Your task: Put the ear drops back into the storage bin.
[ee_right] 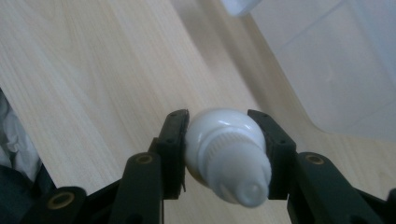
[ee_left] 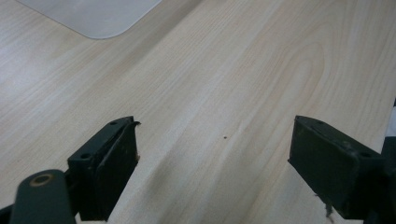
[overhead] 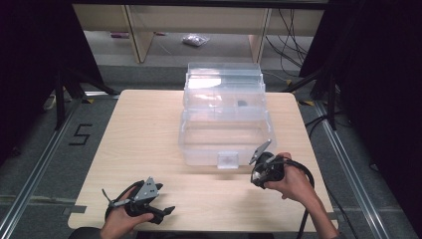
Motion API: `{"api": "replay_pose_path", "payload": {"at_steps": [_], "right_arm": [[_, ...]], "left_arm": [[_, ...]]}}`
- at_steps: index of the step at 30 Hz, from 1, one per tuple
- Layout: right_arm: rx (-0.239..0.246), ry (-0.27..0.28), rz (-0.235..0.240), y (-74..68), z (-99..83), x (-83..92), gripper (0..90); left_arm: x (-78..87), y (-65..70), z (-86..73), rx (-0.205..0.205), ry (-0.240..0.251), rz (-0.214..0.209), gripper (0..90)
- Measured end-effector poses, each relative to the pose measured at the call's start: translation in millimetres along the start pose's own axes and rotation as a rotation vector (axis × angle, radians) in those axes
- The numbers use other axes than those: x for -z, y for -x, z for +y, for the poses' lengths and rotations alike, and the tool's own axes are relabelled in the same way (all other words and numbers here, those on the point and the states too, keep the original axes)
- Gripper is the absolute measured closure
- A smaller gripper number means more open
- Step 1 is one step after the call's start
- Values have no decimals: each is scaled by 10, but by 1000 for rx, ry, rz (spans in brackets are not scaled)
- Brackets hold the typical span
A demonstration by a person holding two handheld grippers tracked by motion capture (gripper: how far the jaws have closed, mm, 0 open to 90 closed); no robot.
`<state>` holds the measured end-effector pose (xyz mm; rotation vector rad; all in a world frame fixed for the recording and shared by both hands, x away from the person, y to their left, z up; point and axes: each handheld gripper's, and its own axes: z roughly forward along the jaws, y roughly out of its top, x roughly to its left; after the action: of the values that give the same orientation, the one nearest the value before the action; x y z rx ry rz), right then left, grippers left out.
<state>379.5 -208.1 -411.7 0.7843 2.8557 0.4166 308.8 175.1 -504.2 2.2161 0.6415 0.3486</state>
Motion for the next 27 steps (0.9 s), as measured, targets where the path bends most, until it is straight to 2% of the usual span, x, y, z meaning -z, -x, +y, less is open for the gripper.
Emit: {"api": "replay_pose_path", "payload": {"at_steps": [5, 10, 11, 12, 15, 17, 19, 27], "right_arm": [[16, 11, 0, 82, 53, 104, 601], [-14, -2, -6, 163, 129, 213, 601], [10, 3, -3, 189, 140, 229, 601], [0, -2, -4, 189, 152, 240, 601], [21, -7, -15, 217, 194, 285, 601], [10, -10, -21, 216, 206, 305, 601], [28, -8, -33, 242, 236, 351, 601], [7, -8, -43, 379, 375, 483, 601]], "left_arm": [[0, 0, 0, 1, 0, 0, 148], [-1, 0, -2, 3, 2, 0, 148], [0, -1, -2, 3, 2, 0, 148], [0, -1, -2, 3, 2, 0, 148], [0, -1, -2, 6, 3, -4, 148], [-1, -2, -2, 4, 3, -4, 148], [-1, -3, -1, 4, 2, -5, 148], [0, -3, -1, 4, 3, -5, 148]]}}
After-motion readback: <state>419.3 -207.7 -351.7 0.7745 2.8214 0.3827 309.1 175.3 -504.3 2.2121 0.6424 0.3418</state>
